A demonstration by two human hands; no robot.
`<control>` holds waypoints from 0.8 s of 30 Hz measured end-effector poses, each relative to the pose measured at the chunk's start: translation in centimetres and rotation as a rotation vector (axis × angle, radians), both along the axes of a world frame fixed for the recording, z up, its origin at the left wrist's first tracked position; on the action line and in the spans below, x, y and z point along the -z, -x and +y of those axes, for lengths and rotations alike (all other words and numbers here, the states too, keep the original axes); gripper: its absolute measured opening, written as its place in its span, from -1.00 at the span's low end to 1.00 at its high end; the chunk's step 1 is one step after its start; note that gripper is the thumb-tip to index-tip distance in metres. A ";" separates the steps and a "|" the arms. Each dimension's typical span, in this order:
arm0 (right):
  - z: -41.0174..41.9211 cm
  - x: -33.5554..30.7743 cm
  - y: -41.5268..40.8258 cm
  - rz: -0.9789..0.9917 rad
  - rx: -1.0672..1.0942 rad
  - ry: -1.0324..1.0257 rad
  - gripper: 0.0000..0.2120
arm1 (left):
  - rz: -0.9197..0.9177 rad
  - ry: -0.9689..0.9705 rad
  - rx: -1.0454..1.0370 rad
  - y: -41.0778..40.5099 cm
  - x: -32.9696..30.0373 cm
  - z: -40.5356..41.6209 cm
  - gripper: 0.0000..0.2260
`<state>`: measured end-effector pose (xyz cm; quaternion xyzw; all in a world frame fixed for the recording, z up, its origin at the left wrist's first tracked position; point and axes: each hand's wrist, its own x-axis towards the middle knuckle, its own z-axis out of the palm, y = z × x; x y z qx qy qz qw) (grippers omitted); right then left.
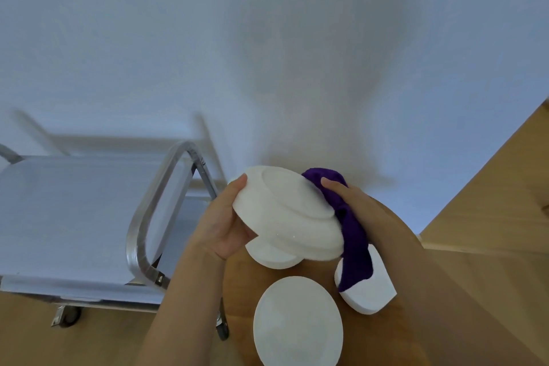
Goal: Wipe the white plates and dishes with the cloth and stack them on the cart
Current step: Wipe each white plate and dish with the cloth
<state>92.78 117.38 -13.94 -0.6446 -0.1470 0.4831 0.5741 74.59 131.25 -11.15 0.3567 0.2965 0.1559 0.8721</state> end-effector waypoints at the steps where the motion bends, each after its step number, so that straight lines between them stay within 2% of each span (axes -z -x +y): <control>1: 0.1 0.3 0.3 0.015 0.030 -0.006 -0.66 | -0.012 0.000 -0.032 -0.2 0.0 -0.1 -0.62; 4: 0.2 0.8 0.8 0.015 0.109 -0.027 -0.66 | -0.007 -0.015 -0.105 -0.8 0.0 -0.4 -0.73; 8: 0.4 1.4 1.7 -0.001 0.231 -0.071 -0.73 | 0.018 -0.057 -0.162 -2.1 -0.4 -1.6 -0.78; 12: 0.8 1.7 3.1 -0.043 0.326 -0.095 -0.79 | 0.110 -0.174 -0.172 -3.7 -0.6 -3.2 -0.62; 15: 0.9 1.6 3.5 -0.053 0.364 -0.084 -0.74 | 0.153 -0.237 -0.176 -4.4 -0.4 -3.8 -0.56; 17: 1.2 1.5 3.8 -0.059 0.386 -0.074 -0.72 | 0.168 -0.292 -0.172 -4.8 -0.2 -4.3 -0.60; 21: 1.9 0.9 4.5 -0.041 0.380 -0.067 -0.71 | 0.216 -0.383 -0.141 -5.3 0.4 -5.3 -0.85; 24: 2.0 0.3 4.5 0.045 0.322 -0.043 -0.69 | 0.266 -0.600 -0.023 -4.9 0.9 -5.5 -0.82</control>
